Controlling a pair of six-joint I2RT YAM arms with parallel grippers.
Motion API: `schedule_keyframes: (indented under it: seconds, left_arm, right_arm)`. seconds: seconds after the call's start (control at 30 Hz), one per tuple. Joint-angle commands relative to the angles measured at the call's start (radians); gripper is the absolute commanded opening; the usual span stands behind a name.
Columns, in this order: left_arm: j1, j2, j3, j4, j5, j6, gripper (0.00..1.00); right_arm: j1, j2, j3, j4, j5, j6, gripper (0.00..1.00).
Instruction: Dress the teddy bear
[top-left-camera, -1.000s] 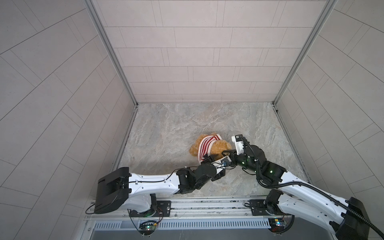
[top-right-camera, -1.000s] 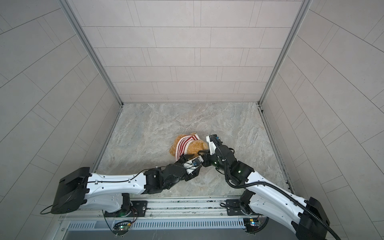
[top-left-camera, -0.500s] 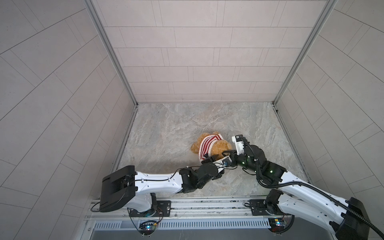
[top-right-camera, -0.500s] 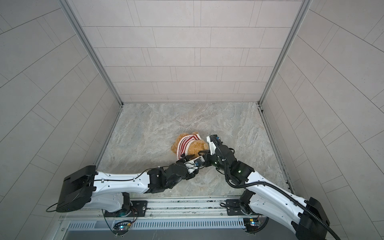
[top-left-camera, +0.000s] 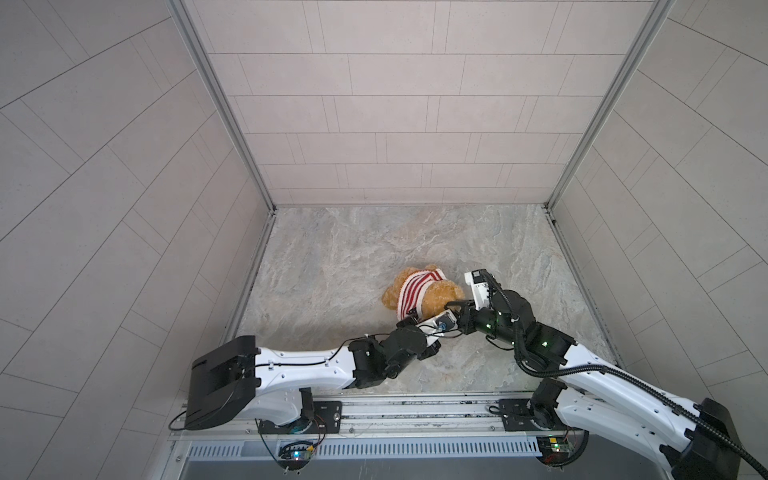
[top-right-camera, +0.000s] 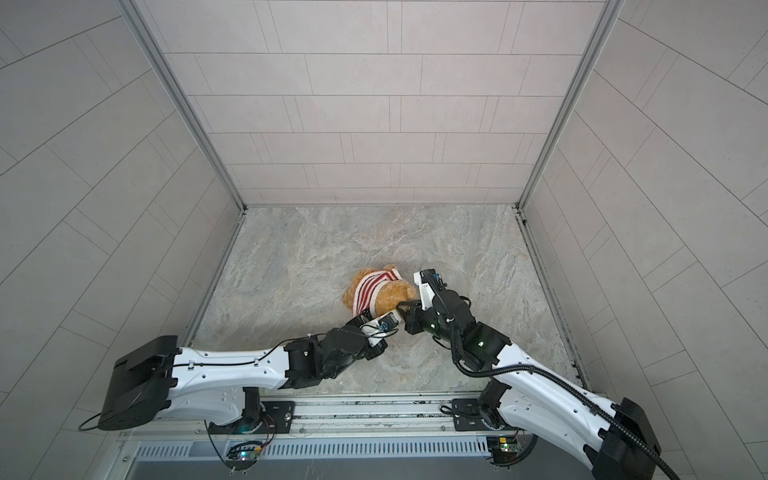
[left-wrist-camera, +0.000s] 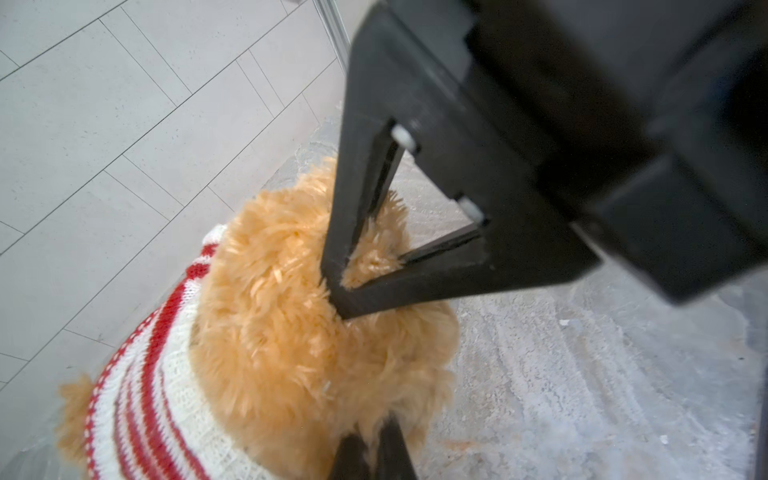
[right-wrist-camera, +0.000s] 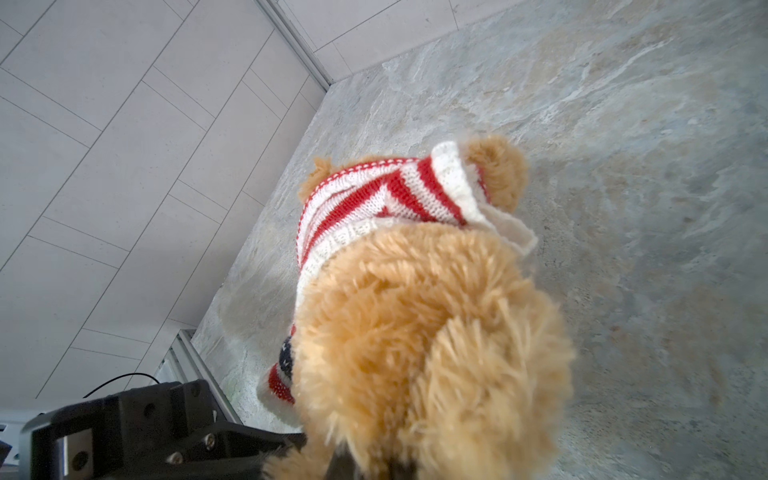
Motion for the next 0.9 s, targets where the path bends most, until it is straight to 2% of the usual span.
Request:
schedule_keyframes:
  seconds: [0.0,0.07,0.13,0.17,0.23,0.43,0.67,0.87]
  left_arm:
    - [0.043,-0.098,-0.020,-0.044,0.079,-0.089,0.00]
    - [0.078,-0.147,-0.018,-0.078,0.146,-0.125,0.00]
    - [0.105,-0.180,-0.009,-0.120,0.190,-0.154,0.00]
    - [0.115,-0.196,-0.005,-0.141,0.220,-0.166,0.00]
    - [0.127,-0.224,-0.001,-0.174,0.278,-0.179,0.00]
    - [0.142,-0.299,0.036,-0.307,0.419,-0.184,0.00]
    - [0.141,-0.348,0.111,-0.464,0.498,-0.169,0.00]
    - [0.141,-0.372,0.137,-0.511,0.557,-0.152,0.00]
  right_arm:
    - [-0.009,-0.053,0.003,0.093,0.005,-0.032,0.25]
    - [-0.008,-0.077,-0.001,0.086,-0.015,-0.083,0.50]
    - [-0.001,-0.103,0.005,0.050,-0.030,-0.139,0.70]
    - [0.010,-0.120,0.015,0.027,-0.036,-0.178,0.75]
    - [0.044,-0.158,0.021,0.004,-0.033,-0.261,0.80]
    - [0.138,-0.227,-0.004,-0.005,-0.031,-0.504,0.80]
    - [0.299,-0.183,0.068,-0.080,0.017,-0.774,0.77]
    - [0.341,-0.063,0.168,-0.149,0.088,-0.871,0.64]
